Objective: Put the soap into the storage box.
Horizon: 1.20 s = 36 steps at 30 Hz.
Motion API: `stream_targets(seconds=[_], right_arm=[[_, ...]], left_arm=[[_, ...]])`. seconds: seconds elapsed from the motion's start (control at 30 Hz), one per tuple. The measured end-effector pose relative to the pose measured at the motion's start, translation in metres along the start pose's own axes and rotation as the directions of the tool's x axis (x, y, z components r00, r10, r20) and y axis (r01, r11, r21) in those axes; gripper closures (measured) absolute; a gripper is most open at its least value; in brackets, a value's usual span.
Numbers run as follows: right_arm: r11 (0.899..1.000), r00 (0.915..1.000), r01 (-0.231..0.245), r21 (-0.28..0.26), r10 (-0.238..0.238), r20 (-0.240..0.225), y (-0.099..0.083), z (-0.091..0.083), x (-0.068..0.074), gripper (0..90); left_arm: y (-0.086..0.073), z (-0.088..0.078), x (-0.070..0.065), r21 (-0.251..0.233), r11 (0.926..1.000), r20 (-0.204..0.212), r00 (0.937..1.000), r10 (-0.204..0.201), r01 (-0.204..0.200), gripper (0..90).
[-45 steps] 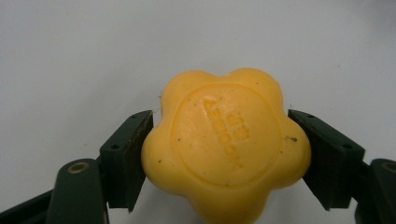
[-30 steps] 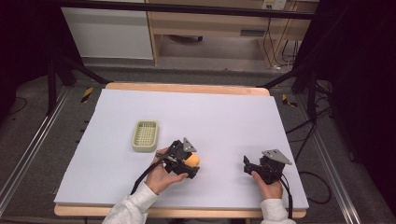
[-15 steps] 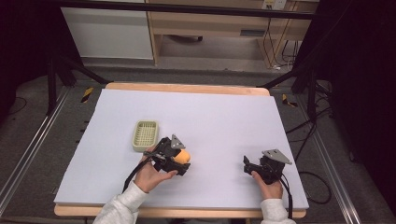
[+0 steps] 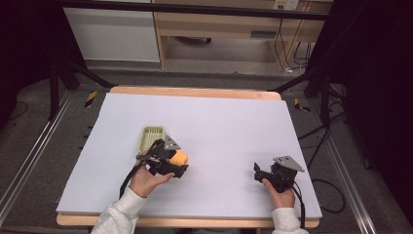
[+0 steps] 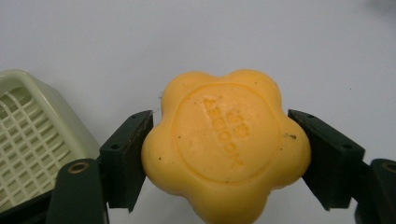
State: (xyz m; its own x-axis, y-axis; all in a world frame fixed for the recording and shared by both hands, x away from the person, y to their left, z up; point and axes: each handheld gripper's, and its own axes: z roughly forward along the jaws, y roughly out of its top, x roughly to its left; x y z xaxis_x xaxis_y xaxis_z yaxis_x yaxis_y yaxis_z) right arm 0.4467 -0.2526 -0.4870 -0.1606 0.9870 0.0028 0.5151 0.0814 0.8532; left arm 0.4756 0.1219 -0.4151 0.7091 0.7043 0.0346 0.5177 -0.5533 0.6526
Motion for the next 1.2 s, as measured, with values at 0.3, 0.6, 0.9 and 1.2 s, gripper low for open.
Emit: stream_targets(seconds=[0.3, 0.6, 0.9, 1.2], right_arm=[[1.0, 1.0, 0.007, -0.003, -0.007, 0.001, 0.0, 0.0, 0.0, 5.2], [1.0, 1.0, 0.0, -0.001, 0.0, -0.001, 0.0, 0.0, 0.0, 5.2], [1.0, 1.0, 0.0, -0.001, 0.0, -0.002, 0.0, 0.0, 0.0, 5.2], [1.0, 1.0, 0.0, 0.0, 0.0, -0.002, 0.0, 0.0, 0.0, 5.2]], left_arm=[[-0.002, -0.001, 0.006, 0.003, 1.0, -0.014, 0.9999, -0.009, 0.009, 24.9], [-0.002, -0.01, 0.016, -0.015, 0.9993, -0.019, 0.9992, -0.036, 0.036, 24.9], [-0.004, -0.018, 0.031, -0.031, 0.9974, -0.038, 0.997, -0.067, 0.065, 24.9], [-0.006, -0.025, 0.044, -0.048, 0.9937, -0.067, 0.9922, -0.105, 0.102, 24.9]])
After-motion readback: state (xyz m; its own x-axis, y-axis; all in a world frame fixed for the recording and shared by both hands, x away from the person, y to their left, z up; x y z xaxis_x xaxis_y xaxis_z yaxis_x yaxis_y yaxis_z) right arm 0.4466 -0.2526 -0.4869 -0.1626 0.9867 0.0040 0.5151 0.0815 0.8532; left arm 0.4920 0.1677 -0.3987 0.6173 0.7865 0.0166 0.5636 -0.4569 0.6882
